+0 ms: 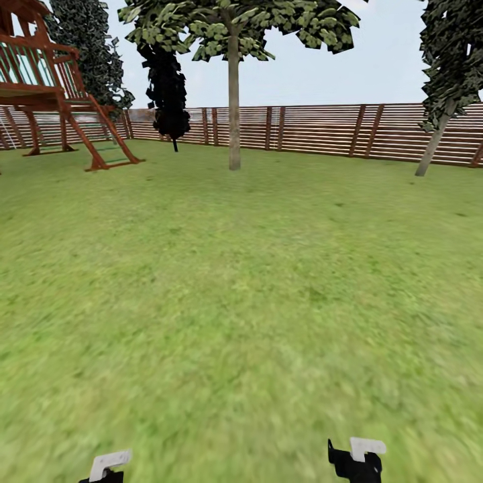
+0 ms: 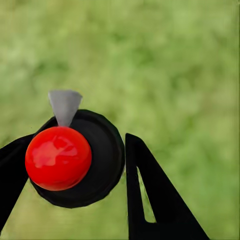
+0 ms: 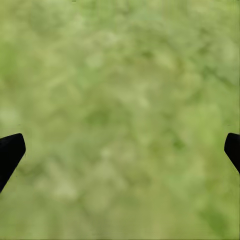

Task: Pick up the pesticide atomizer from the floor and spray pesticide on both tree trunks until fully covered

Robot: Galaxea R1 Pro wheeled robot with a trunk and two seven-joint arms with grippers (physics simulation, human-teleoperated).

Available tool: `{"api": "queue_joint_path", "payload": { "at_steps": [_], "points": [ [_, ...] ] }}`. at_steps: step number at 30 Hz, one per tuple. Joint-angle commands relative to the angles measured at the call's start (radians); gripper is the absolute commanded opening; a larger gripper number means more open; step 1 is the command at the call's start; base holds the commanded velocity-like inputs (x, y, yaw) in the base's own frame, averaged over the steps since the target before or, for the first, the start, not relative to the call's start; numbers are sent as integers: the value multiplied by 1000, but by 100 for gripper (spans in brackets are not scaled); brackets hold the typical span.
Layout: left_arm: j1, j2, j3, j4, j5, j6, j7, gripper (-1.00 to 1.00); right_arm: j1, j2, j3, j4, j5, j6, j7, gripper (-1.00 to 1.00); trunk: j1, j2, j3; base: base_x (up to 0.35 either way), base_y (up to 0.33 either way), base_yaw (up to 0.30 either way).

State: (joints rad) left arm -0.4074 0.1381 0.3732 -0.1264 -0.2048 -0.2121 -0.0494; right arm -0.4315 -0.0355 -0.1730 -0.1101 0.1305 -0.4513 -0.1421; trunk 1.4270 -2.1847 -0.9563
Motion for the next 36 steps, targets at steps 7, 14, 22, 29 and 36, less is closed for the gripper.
{"api": "queue_joint_path", "payload": {
  "at_steps": [7, 14, 22, 29, 36],
  "points": [
    [-1, 0, 9, 1, -8, -3, -4, -100, -1, 0, -6, 1, 11, -3, -4, 100, 0, 0, -1, 338, 0, 0],
    [-1, 0, 9, 1, -8, -4, -4, -100, -1, 0, -6, 1, 11, -3, -4, 100, 0, 0, -1, 338, 0, 0],
    [-1, 0, 9, 1, -8, -3, -4, -100, -1, 0, -6, 1, 11, -3, -4, 100, 0, 0, -1, 338, 0, 0],
    [-1, 0, 9, 1, -8, -3, -4, -100, -1, 0, -6, 1, 11, -3, -4, 100, 0, 0, -1, 338, 0, 0],
    [-1, 1, 9, 1, -8, -4, -4, -100, -1, 0, -6, 1, 11, -3, -4, 100, 0, 0, -1, 338, 0, 0]
  ]
}}
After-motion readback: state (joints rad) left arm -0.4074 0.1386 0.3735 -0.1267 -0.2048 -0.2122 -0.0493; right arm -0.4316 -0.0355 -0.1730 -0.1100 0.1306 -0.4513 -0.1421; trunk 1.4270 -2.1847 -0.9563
